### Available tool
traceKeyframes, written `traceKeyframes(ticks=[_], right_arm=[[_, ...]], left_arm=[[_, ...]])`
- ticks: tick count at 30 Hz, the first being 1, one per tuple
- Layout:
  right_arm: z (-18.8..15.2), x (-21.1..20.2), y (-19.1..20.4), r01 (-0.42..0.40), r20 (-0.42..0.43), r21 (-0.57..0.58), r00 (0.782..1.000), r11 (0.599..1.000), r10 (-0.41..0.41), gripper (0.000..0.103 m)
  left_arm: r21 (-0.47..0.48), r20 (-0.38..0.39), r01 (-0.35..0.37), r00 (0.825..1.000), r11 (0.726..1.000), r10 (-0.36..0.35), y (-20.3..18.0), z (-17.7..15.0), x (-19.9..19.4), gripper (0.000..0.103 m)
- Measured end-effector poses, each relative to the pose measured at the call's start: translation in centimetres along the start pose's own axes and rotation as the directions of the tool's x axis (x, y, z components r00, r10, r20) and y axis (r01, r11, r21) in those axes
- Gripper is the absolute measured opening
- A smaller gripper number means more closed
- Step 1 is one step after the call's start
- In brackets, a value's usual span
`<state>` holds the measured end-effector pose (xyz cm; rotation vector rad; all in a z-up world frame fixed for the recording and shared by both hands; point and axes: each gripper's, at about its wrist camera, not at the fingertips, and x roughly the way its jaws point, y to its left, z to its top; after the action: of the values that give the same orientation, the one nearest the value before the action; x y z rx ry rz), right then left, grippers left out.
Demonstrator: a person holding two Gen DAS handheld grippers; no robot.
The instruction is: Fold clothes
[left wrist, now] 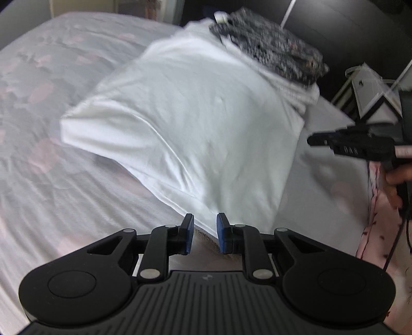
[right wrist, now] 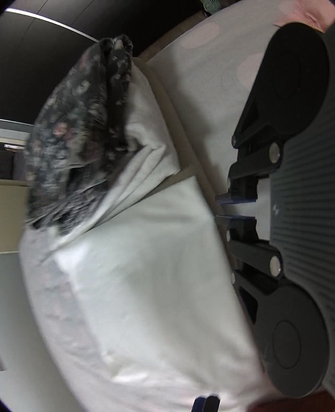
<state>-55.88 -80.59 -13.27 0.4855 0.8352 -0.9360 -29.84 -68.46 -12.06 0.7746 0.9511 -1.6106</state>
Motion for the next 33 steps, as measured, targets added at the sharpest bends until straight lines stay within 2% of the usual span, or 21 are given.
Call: traceKeyframes(ticks=[2,3,8,12,14,19,22,25,28,33], right_arm=[[-0.2,-1.4,0.9,-0.023,0.038,0.014,0.999,1.0,0.023,0.03],[-0.2,-2.1,1.5,-0.039,0.055,0.023,0.998,0.999,0.038,0.033],[0.2,-4.0,4.7,-0.153,0.104,0.099,0.984,0.983,0.143,0.038],[0.9,-5.1,8.1,-0.191,0.144,0.108,0.974,0.976,0.174,0.043],[0.8,-6.1,9.8,-0.195,0.161,0.117,0.971,0.974,0.175,0.053],[0.4,-8.6,13.3,-0.168,0.202,0.109,0.969,0.98,0.143,0.067],[-0.3,-10.4,14.6,-0.127,0.257,0.11,0.962,0.986,0.096,0.081],[-1.3,-12.3,15.6,-0.084,0.304,0.124,0.952,0.989,0.043,0.085],[-2.0,-13.6,16.1,-0.048,0.323,0.122,0.947,0.991,0.006,0.092],[-2.9,-14.9,16.3,-0.066,0.332,0.123,0.943,0.99,0.022,0.094]], left_arm=[[-0.012,0.058,-0.015,0.998,1.0,0.016,-0.3,-0.2,-1.6,0.016],[-0.019,0.087,-0.023,0.996,1.0,0.024,-0.4,-0.3,-2.4,0.017],[-0.05,0.215,-0.053,0.974,0.997,0.063,-0.6,-1.2,-6.0,0.024],[-0.087,0.299,-0.096,0.947,0.992,0.118,-0.3,-2.1,-8.4,0.033],[-0.113,0.336,-0.123,0.929,0.986,0.155,-0.1,-2.6,-9.4,0.047],[-0.155,0.413,-0.163,0.885,0.974,0.214,0.0,-3.8,-11.3,0.057],[-0.163,0.471,-0.182,0.849,0.97,0.238,-0.3,-4.6,-12.6,0.065],[-0.151,0.53,-0.208,0.808,0.966,0.257,-1.0,-5.2,-13.9,0.07],[-0.147,0.551,-0.189,0.8,0.971,0.239,-1.7,-5.7,-14.7,0.074],[-0.135,0.554,-0.15,0.808,0.979,0.2,-2.5,-6.4,-15.1,0.074]])
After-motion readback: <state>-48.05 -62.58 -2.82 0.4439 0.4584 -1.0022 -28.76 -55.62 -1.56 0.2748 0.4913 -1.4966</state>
